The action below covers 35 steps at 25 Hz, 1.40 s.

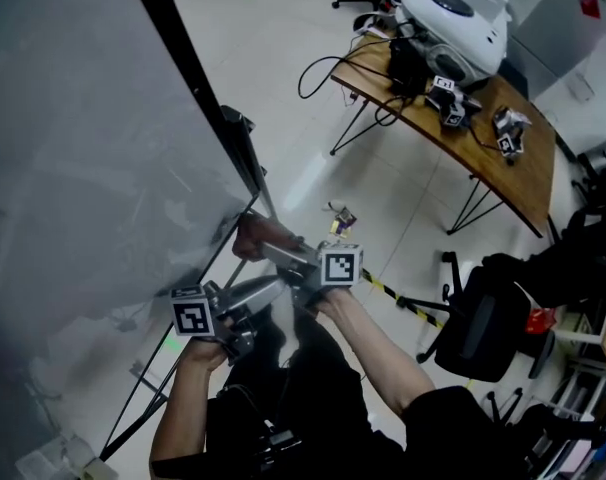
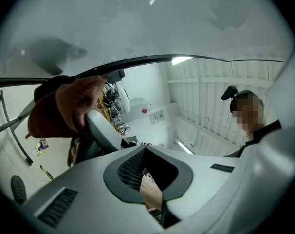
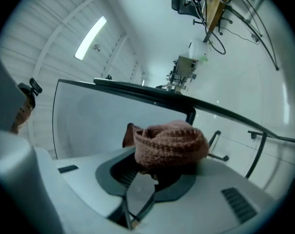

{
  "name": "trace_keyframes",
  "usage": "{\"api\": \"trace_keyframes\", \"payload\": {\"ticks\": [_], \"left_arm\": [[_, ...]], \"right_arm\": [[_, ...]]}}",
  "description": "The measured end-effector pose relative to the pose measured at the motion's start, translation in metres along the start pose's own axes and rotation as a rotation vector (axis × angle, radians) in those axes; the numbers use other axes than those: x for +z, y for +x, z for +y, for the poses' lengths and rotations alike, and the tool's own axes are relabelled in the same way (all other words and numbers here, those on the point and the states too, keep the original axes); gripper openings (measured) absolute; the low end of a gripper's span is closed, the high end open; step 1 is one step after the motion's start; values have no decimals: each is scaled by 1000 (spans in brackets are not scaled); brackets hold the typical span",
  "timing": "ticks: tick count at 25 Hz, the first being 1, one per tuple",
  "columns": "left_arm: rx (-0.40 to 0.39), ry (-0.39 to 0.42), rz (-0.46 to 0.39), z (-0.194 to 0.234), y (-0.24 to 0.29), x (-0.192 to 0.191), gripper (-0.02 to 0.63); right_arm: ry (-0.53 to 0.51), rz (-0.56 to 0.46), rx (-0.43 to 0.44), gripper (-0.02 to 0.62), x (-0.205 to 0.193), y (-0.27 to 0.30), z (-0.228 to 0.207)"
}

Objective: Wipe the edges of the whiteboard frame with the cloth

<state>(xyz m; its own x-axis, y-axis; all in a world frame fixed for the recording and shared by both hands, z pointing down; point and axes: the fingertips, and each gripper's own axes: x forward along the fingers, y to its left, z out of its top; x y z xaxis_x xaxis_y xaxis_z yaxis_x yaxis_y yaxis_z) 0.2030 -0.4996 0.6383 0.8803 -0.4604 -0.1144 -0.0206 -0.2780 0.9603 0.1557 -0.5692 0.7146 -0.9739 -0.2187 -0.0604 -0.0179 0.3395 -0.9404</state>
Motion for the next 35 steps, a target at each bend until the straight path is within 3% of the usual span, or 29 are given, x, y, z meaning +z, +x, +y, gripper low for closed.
{"api": "trace_keyframes", "payload": {"ticks": [6,11,15,18,22,30,35], "left_arm": [[-65,39,6,-34,18,1,-5],[-80,17,-3,-54,37,5,-5],[-40,15,-24,-67,39,12,-5],[-6,76,-21,-84,37,21,-5],[-16,98,8,-107,35,26,-5],[-86,75,92,-150,18,2,-5],[-135,81,105,-191,-19,-24,-3]], "right_arm": [[76,-59,24,87,25,-36,38],[65,-103,79,87,49,-54,77],[73,-134,131,87,61,-59,106],[61,-144,169,87,65,-61,129],[24,-181,200,87,69,-61,160],[-51,-283,209,87,50,-65,221],[-98,-345,192,87,5,-62,265]]}}
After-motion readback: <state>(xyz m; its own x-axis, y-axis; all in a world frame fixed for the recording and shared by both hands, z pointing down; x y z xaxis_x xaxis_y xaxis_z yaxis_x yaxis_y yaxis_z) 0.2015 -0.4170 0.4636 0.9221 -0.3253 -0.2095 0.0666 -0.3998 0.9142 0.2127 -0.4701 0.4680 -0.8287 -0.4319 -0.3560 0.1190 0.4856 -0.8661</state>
